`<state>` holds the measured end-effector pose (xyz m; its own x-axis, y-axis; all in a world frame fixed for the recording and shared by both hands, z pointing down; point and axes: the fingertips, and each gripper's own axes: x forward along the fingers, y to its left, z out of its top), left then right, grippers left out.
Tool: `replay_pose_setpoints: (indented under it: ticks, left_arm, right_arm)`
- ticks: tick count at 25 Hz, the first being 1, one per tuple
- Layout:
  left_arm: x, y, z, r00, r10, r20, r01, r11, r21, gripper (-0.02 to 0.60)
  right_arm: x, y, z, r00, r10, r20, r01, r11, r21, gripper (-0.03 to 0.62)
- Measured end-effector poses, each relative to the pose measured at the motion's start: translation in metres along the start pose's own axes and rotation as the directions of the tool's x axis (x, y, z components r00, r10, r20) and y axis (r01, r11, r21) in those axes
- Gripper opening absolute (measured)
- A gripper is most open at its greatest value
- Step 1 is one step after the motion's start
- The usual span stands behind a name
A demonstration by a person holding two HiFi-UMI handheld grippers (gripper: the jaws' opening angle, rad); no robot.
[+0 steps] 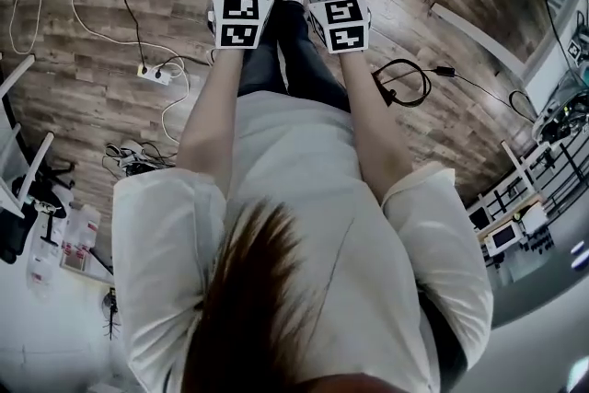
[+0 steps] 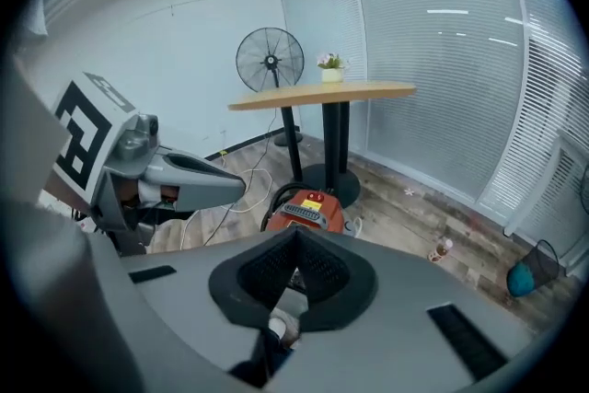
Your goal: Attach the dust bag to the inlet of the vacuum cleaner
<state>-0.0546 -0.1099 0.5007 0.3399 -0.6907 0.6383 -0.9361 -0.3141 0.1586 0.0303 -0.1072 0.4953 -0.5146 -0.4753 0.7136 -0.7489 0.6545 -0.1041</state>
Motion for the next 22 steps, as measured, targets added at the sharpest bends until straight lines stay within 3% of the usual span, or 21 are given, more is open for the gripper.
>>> replay_pose_setpoints:
  ticks: [4,10,22]
  left_arm:
    - [-0.026,0.005,0.027,0.997,0.027,0.077,-0.027,1.0,-0.003,0.017]
    - [-0.063,0.0,0.063,0.986,0.025,0.164,-0.03,0.999,0.027,0.017]
    - [-0.145,-0.015,0.134,0.943,-0.009,0.333,0.004,1.0,0.017,0.017]
  right_arm:
    - [-0.024,0.011,0.026,0.997,0.007,0.078,-0.01,0.999,0.038,0.002]
    - [-0.057,0.027,0.066,0.984,0.033,0.175,-0.037,0.999,0.015,0.002]
    - [-0.117,0.061,0.143,0.94,0.092,0.328,-0.059,0.992,-0.111,0.002]
